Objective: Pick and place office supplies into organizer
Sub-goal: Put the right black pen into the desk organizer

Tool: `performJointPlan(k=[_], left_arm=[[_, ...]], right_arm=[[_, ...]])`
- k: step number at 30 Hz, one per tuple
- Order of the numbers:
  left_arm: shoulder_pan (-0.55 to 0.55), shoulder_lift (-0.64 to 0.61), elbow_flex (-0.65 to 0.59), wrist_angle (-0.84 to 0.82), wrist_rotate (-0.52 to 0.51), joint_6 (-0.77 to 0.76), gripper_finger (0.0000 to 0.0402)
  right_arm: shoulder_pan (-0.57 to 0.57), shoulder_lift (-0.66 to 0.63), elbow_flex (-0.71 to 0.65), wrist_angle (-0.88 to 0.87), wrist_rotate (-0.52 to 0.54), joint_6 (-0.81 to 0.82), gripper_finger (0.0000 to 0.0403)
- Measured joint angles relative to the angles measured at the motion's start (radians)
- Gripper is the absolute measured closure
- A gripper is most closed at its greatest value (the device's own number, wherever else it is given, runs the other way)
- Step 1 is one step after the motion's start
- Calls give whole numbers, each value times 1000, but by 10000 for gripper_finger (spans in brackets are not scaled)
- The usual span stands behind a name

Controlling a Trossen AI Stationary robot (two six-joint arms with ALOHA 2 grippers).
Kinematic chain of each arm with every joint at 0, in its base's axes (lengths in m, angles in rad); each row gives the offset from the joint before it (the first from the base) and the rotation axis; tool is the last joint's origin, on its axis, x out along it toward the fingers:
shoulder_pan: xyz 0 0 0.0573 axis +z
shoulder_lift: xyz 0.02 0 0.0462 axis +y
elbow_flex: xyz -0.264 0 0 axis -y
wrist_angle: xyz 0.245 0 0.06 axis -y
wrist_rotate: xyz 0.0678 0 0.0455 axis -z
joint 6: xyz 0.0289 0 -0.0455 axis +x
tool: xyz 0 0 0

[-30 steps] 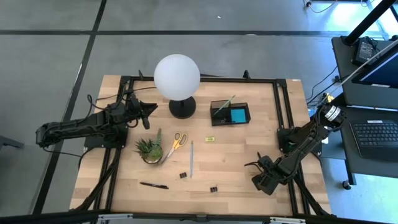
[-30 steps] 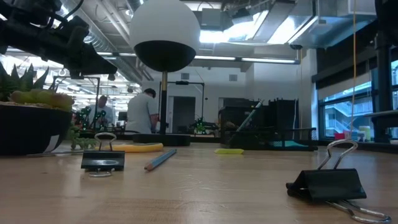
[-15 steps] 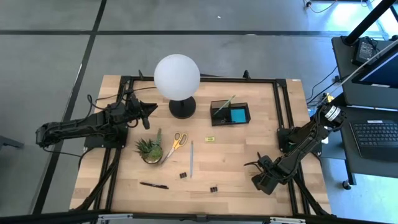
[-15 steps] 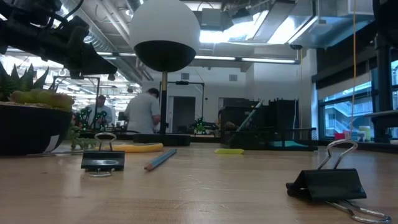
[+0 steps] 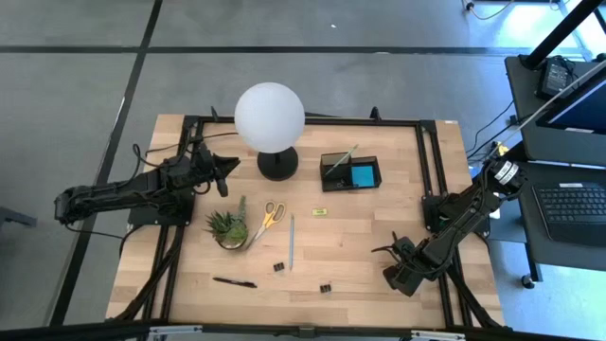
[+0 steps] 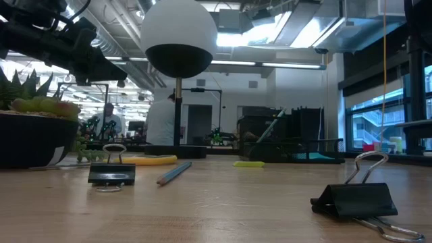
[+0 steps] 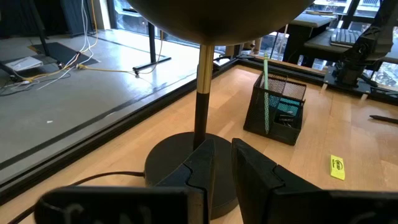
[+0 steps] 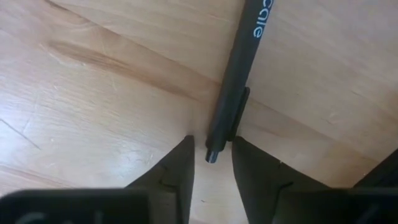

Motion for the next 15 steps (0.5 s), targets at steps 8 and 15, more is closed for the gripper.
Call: performJointPlan(k=[8, 15], left_arm=[[0, 0, 0, 0, 0, 0, 355], [0, 0, 0, 0, 0, 0, 355]], right_arm=[[0, 1, 0, -2, -7, -1, 349], [0, 1, 0, -4, -8, -4, 373]])
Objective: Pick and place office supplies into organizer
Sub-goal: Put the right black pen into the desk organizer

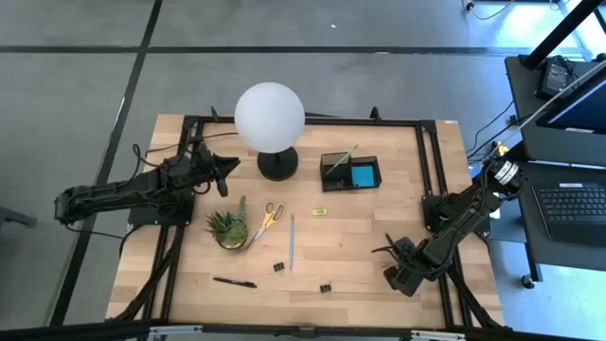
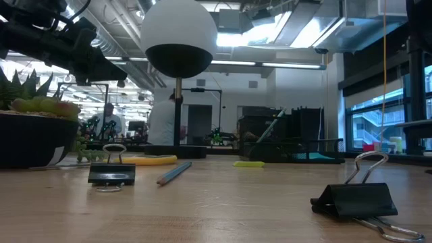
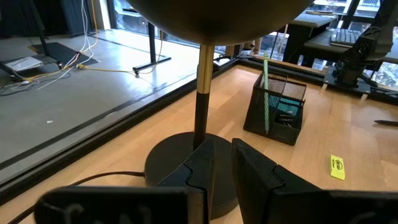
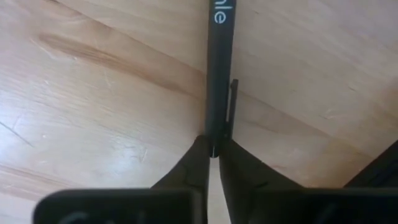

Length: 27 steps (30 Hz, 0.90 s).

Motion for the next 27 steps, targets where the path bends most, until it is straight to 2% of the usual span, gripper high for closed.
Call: performJointPlan(k=[10, 20, 24, 27], left_arm=[[0, 0, 0, 0, 0, 0, 355], [0, 2, 0, -8, 0, 2, 355], [0, 8, 0, -20, 0, 2, 355], [0, 8, 0, -22, 0, 3, 355]], right_arm=[[0, 3, 14, -37, 2, -55, 386], [2, 6, 222, -468, 6, -81, 388], [1, 5, 325, -636, 53, -87, 389], [1, 4, 393, -749, 147, -109, 389]])
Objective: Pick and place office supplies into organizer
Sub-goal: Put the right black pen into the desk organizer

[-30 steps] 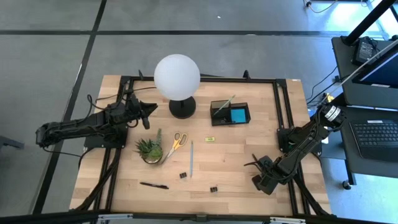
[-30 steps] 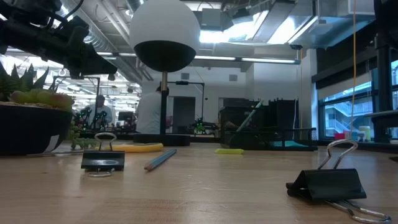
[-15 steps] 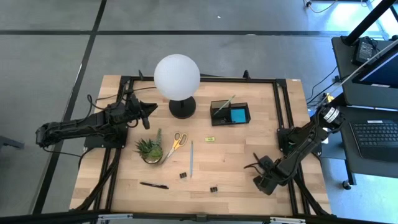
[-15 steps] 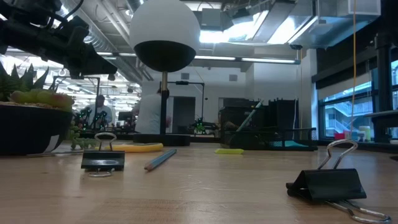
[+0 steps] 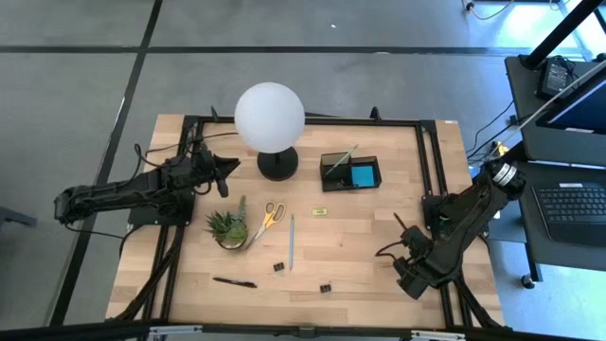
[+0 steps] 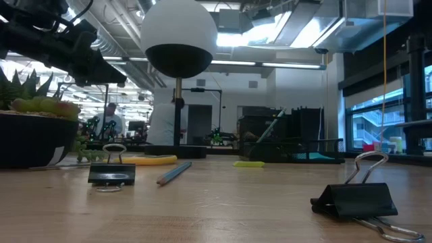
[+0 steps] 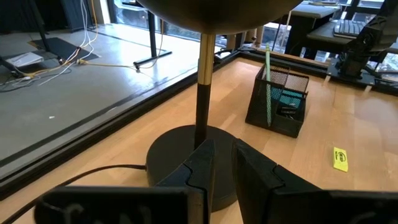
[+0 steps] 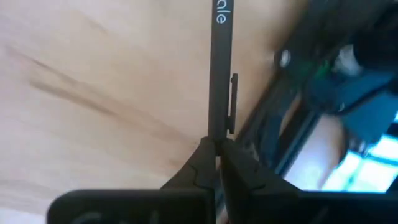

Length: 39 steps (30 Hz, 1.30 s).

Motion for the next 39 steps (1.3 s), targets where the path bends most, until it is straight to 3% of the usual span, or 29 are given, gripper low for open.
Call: performJointPlan(k=[4, 16, 23, 32, 39], left_arm=[[0, 0, 0, 0, 0, 0, 355], [0, 0, 0, 0, 0, -1, 355], [0, 0, 0, -3, 0, 0, 355], [0, 0, 0, -21, 0, -1, 355], [0, 0, 0, -21, 0, -1, 355]], right_arm=[[-34, -1, 59, -120, 77, -65, 389], [-314, -2, 97, -96, 325, -536, 400], [-417, -2, 98, -61, 331, -649, 400], [-407, -2, 99, 13, 331, -656, 397], [-390, -3, 99, 53, 247, -592, 347]])
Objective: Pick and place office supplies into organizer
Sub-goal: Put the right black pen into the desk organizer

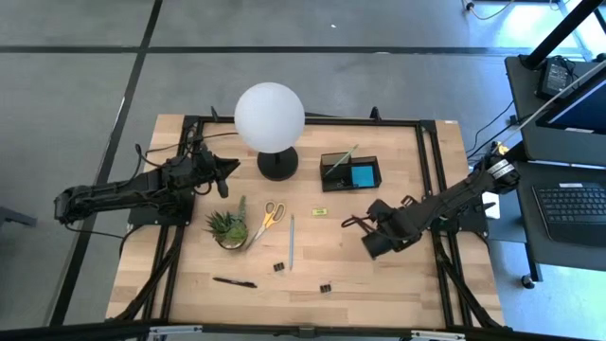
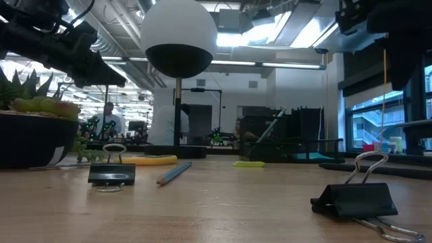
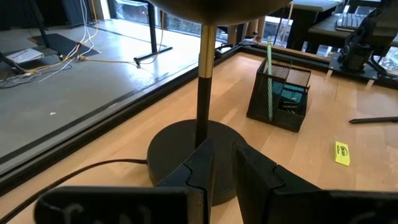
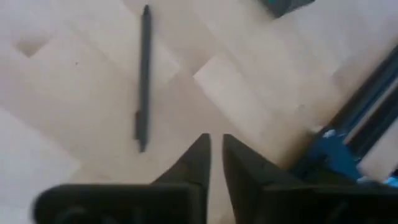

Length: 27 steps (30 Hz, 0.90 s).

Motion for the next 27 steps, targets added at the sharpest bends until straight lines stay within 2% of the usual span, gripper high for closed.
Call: performJointPlan(k=[7, 12, 17, 27], left_arm=[[0, 0, 0, -1, 0, -1, 355], [0, 0, 0, -2, 0, -1, 355], [0, 0, 0, -2, 0, -2, 355], [0, 0, 0, -2, 0, -2, 355]], right_arm=[[68, -1, -29, 146, -38, 118, 255], [138, -1, -96, 196, -66, 256, 216], [161, -1, -187, 266, -82, 296, 204], [104, -1, -334, 531, -81, 205, 218]])
